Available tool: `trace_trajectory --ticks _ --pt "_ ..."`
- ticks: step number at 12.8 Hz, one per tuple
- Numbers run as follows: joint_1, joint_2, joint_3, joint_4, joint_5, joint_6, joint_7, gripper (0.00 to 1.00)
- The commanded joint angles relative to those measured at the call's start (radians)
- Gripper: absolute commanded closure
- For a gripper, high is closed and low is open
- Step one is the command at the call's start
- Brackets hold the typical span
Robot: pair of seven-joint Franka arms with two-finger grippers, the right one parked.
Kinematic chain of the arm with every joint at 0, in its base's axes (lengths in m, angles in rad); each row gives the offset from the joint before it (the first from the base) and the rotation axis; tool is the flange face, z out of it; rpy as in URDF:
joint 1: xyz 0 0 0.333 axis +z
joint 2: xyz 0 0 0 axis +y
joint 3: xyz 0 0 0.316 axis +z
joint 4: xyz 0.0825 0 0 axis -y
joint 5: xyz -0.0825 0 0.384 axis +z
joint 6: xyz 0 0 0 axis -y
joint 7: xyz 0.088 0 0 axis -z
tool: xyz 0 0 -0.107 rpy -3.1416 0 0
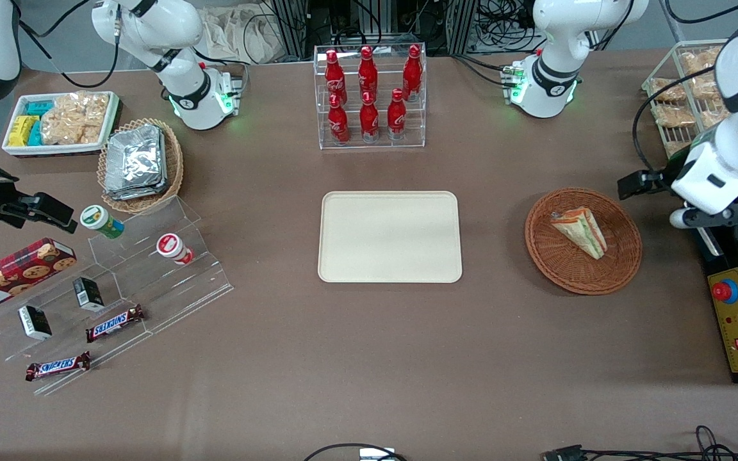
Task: Place sandwich from basket to tray
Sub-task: 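Move the left gripper above the wicker basket over the wrapped sandwich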
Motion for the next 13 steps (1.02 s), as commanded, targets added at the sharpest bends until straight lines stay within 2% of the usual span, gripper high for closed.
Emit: trace_trajectory --ticks 1,3,7,13 --pt "-0.004 -0.08 0.006 -0.199 0.006 0.159 -0.052 0.0" --pt "-0.004 -0.129 0.006 -0.348 0.006 0.31 -0.122 0.0" --pt "0.013 -0.126 0.006 -0.434 0.011 0.405 -0.25 0.0" --pt "0.038 -0.079 0.006 -0.592 0.014 0.678 -0.402 0.0"
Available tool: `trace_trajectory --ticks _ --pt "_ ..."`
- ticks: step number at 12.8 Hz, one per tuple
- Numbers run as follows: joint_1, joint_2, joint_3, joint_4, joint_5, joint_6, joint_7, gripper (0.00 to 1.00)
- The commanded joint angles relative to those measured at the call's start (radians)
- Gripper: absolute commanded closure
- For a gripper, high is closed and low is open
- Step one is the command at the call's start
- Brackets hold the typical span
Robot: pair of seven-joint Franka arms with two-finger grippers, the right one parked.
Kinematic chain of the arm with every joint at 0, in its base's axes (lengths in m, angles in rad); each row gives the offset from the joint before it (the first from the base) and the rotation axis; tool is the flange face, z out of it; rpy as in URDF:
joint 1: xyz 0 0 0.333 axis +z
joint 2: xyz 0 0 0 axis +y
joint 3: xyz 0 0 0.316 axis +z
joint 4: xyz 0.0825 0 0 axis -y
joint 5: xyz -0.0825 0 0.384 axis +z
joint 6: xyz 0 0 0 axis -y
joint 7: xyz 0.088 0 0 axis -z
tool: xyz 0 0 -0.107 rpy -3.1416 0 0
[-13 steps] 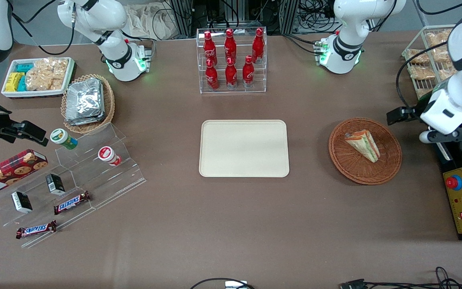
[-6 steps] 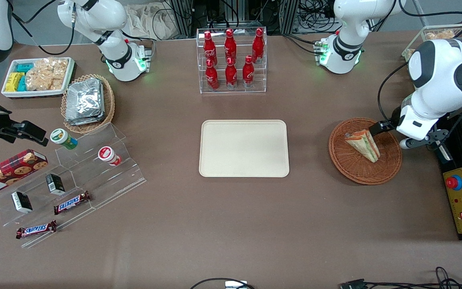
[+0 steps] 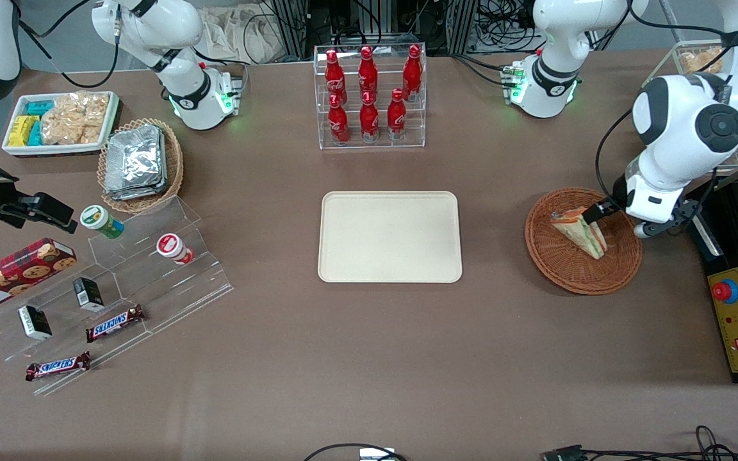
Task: Place sandwich from basket to tray
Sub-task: 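Move the left gripper above the wicker basket over the wrapped sandwich, then lower the left gripper and close it on the wrapped sandwich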
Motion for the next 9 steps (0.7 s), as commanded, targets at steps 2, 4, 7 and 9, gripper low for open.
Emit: trace_trajectory --ticks 2,4,7,9 --pt "0.021 0.033 -0.003 -0.075 0.012 0.142 -0.051 0.0" --pt "0.029 0.055 -0.003 -0.088 0.012 0.174 -0.071 0.0" --pt "0.028 0.076 -0.003 -0.126 0.012 0.249 -0.088 0.0" --pt "0.028 0.107 -0.003 -0.153 0.012 0.315 -0.106 0.0"
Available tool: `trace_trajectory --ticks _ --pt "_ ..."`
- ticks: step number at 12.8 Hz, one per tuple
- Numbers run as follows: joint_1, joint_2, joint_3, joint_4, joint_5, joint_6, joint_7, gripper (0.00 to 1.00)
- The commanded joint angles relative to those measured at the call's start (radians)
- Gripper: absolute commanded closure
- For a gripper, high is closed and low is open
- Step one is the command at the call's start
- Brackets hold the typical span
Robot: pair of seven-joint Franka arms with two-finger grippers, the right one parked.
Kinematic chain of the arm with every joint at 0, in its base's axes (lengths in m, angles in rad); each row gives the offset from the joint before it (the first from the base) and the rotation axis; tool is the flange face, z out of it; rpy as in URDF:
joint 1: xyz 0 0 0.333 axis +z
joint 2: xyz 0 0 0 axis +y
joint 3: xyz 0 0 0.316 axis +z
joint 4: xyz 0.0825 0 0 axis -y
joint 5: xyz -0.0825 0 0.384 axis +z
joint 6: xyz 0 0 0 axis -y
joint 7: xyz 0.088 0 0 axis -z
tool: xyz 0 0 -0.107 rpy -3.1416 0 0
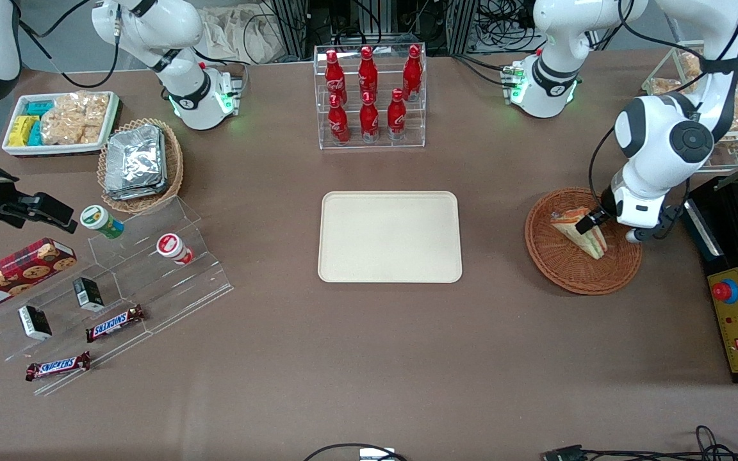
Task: Place sandwich from basket to tray
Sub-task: 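Lower the left gripper and close it on the wrapped sandwich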
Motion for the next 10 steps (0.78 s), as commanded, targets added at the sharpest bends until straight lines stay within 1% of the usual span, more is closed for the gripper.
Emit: trace_trajectory --ticks 1,6,7,8,10 --pt "0.005 0.027 -0.004 -0.038 0.012 0.085 -0.041 0.0" --pt "0.003 0.071 -0.004 -0.078 0.012 0.178 -0.044 0.0" --pt "0.003 0.077 -0.004 -0.08 0.012 0.189 -0.044 0.02" --pt "0.003 0.086 -0.004 -0.081 0.012 0.198 -0.044 0.17" --pt "0.005 0.093 -0.004 -0.082 0.012 0.202 -0.044 0.73"
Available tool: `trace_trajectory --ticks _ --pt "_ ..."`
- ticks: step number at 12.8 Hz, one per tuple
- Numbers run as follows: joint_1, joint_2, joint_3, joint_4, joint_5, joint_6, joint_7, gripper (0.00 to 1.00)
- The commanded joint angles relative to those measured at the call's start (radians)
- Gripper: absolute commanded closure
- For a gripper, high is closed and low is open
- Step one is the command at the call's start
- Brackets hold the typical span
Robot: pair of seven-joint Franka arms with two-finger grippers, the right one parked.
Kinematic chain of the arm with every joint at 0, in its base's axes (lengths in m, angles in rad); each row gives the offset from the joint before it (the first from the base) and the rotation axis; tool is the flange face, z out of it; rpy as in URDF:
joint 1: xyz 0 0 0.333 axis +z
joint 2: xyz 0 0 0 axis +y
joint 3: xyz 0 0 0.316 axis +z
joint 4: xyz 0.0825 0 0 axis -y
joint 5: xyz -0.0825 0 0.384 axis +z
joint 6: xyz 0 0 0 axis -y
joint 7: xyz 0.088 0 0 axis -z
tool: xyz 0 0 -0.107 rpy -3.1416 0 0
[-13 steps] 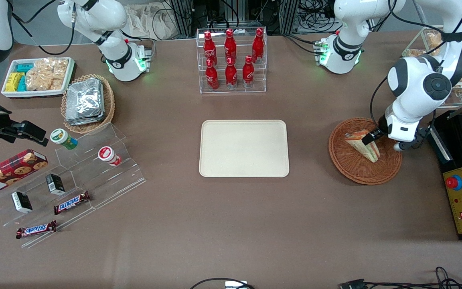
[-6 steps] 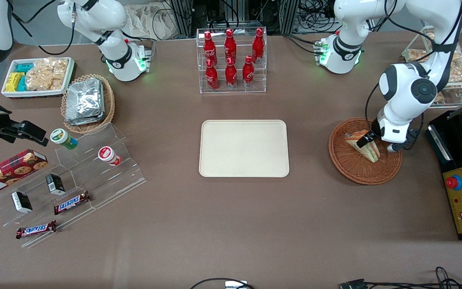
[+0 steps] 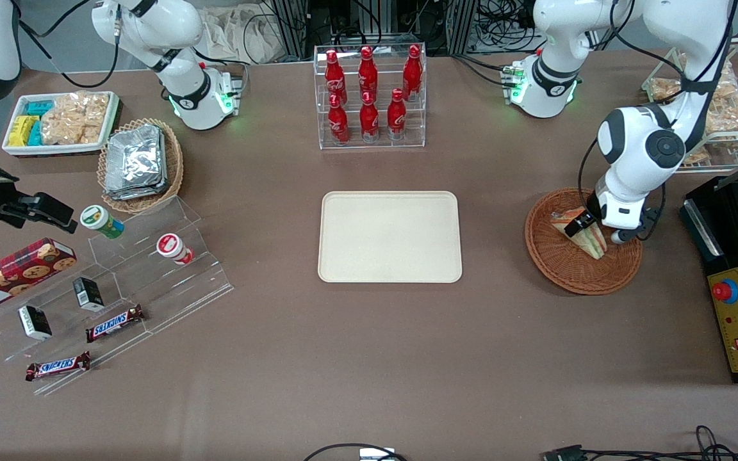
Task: Place sandwich from basket to tray
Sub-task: 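Lower the left gripper and close it on the wrapped sandwich, then lift the sandwich out of the basket and carry it toward the cream tray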
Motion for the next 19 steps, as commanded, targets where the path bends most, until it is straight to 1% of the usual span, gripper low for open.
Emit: trace_trajectory --ticks 1,2,5,7,9,11,13,15,17,19 --pt "0.003 0.003 -0.004 -0.012 0.012 0.032 -0.02 0.91" --pt "0.005 0.003 -0.004 -0.011 0.01 0.03 -0.02 1.0" --pt "0.003 -0.026 -0.005 -0.002 0.012 0.009 -0.011 1.0" --pt "0.002 -0.084 -0.01 0.023 0.015 -0.094 0.011 1.0" --pt "-0.001 -0.15 -0.013 0.064 0.019 -0.201 0.078 1.0" --pt "-0.009 -0.187 -0.03 0.151 0.019 -0.356 0.156 1.0" --pt "-0.009 -0.205 -0.085 0.237 0.018 -0.474 0.202 1.0" --pt "-0.009 -0.205 -0.187 0.305 0.016 -0.534 0.19 1.0" --pt "-0.009 -0.204 -0.272 0.357 0.018 -0.582 0.19 1.0" --pt "-0.009 -0.202 -0.361 0.372 0.019 -0.579 0.192 1.0"
